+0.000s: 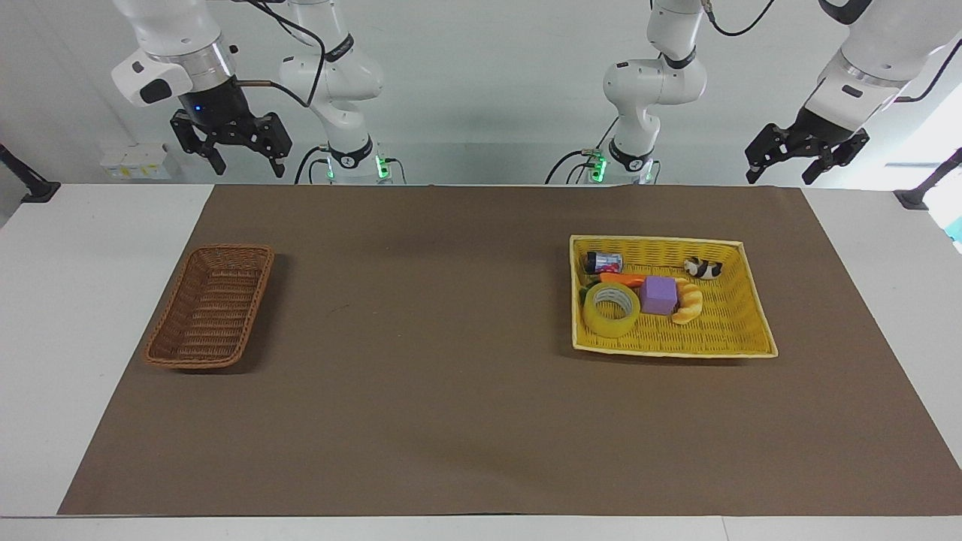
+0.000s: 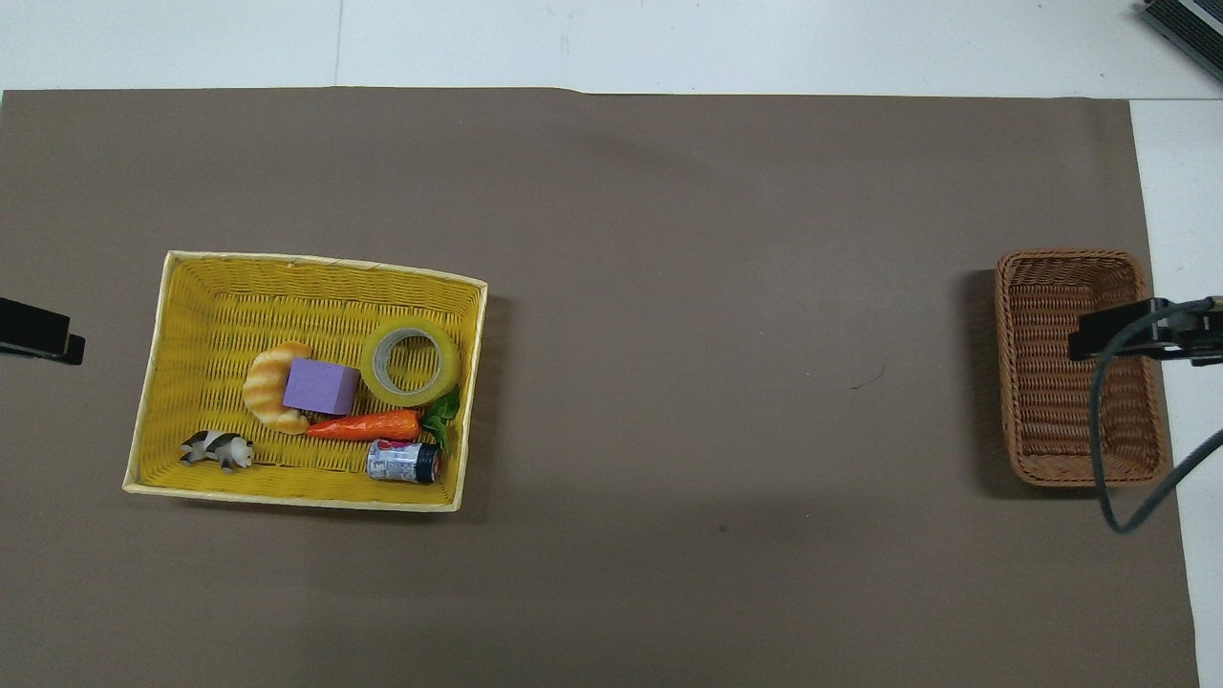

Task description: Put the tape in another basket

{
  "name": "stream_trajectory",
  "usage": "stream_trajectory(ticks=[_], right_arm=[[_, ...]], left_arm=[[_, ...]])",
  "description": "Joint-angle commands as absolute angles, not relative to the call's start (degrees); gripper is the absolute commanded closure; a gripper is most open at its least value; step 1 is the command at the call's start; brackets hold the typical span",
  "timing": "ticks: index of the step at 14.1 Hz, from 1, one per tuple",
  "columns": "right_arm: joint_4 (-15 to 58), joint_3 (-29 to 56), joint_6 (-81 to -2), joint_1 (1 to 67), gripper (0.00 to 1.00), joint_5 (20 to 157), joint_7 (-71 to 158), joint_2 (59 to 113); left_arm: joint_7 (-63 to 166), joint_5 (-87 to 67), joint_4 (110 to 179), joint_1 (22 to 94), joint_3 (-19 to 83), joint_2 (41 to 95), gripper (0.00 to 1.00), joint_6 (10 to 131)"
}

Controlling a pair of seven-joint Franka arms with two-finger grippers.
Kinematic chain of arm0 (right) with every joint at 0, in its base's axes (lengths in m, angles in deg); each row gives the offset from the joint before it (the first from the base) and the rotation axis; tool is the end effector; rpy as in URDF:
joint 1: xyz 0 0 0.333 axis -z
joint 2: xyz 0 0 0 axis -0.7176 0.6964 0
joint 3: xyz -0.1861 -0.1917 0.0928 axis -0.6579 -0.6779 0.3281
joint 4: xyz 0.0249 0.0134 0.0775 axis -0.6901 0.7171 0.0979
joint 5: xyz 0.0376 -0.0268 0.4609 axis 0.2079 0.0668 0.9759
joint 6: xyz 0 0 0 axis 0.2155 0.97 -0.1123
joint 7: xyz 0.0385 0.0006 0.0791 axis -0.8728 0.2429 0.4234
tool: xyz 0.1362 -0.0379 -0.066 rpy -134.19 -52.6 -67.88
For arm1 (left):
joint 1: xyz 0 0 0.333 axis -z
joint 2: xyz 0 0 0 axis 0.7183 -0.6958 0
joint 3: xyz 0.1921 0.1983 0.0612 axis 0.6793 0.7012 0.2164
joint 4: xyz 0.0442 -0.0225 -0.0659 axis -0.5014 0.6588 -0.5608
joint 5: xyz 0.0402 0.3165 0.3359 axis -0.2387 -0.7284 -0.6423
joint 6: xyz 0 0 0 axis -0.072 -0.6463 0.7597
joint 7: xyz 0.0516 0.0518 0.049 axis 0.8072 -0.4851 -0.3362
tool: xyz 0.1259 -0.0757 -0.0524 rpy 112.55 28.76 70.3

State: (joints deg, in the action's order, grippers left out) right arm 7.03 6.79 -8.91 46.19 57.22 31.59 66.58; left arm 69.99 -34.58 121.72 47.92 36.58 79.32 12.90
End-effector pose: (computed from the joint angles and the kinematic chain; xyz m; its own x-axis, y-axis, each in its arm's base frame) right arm 0.5950 0.0045 0.5880 0.9978 -0.0662 -0.0041 -0.0661 -0.9978 0.0080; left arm 0.5971 -0.0072 0.5856 0.9963 -0.0636 -0.0585 -0.0627 -0.9979 0.0172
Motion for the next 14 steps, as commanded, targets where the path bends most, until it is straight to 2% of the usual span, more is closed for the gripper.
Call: stream_trajectory(ticks=[1, 14], right_arm=[[8.02, 6.74, -9.43, 46.74, 0.0, 58.39, 32.51, 65.93], [8.81, 6.74, -9.52, 46.74, 0.0, 58.39, 32.43, 65.49]], left_arm=[[69.68, -34.99, 122.11, 47.93, 36.55, 80.22, 0.0, 12.01], [69.68, -34.99, 122.11, 47.84, 36.55, 80.22, 0.0, 12.01]])
